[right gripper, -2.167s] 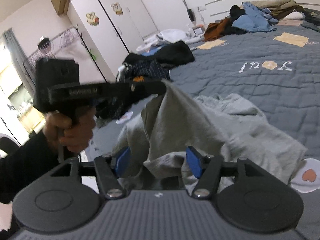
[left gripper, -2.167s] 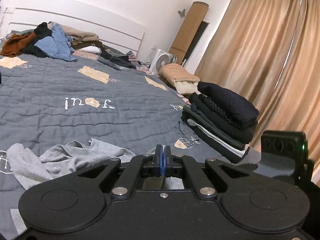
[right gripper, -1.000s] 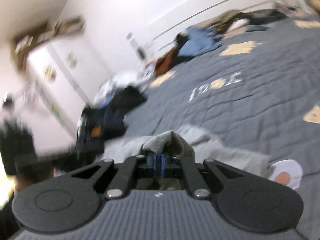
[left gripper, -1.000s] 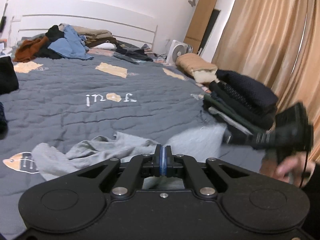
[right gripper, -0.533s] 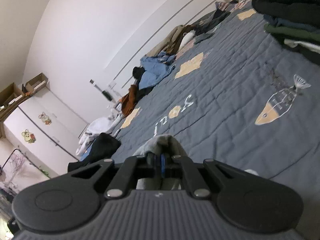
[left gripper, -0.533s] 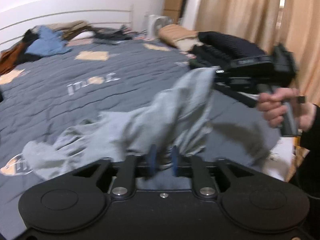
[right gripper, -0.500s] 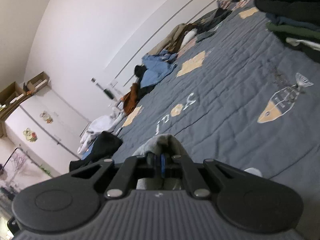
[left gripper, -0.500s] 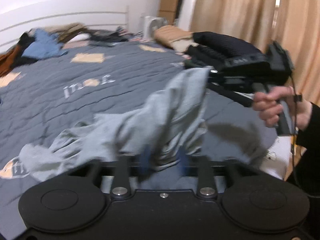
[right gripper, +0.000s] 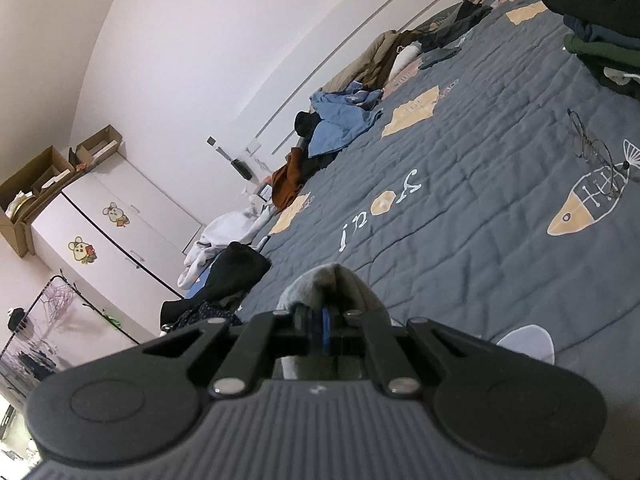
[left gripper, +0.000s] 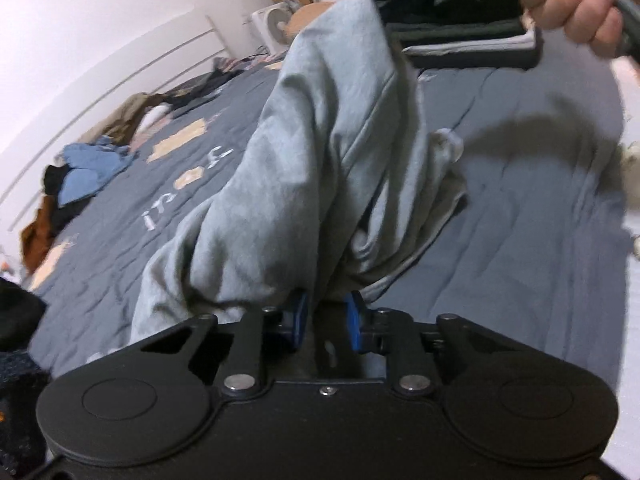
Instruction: Fold clothes
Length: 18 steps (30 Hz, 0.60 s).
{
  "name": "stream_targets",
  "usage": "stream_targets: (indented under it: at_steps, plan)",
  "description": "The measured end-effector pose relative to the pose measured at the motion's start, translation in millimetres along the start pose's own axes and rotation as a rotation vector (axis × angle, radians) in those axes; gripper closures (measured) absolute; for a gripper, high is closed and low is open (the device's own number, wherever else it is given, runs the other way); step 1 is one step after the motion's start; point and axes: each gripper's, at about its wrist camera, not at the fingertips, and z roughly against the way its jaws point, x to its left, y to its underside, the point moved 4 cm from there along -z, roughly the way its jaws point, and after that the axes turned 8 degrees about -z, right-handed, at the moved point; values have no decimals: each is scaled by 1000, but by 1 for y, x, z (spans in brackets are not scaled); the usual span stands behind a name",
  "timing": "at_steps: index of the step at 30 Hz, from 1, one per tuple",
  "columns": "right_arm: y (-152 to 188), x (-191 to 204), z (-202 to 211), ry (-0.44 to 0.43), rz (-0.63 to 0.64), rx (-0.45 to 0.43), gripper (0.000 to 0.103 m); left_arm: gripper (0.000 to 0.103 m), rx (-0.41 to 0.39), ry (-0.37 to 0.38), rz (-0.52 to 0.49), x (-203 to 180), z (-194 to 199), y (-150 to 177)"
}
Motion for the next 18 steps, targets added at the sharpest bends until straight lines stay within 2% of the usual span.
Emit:
stream_targets:
  at_steps: [3, 5, 9, 16, 18]
  plan:
    - [1, 0, 0, -2, 0, 4, 98, 81, -64, 97, 37, 0, 10, -10]
    - [0, 0, 1, -5, -1, 8, 98, 81, -51, 93, 15, -2, 6, -9]
    - [2, 0, 0, -4, 2, 21, 98, 81, 7, -8, -53, -2, -10, 0]
    - [7, 4, -4, 7, 30, 49, 98, 80, 28, -112, -79, 5, -17, 4]
    - [8, 4, -5, 7, 33, 55, 98, 79, 37, -132, -123, -1, -19, 5]
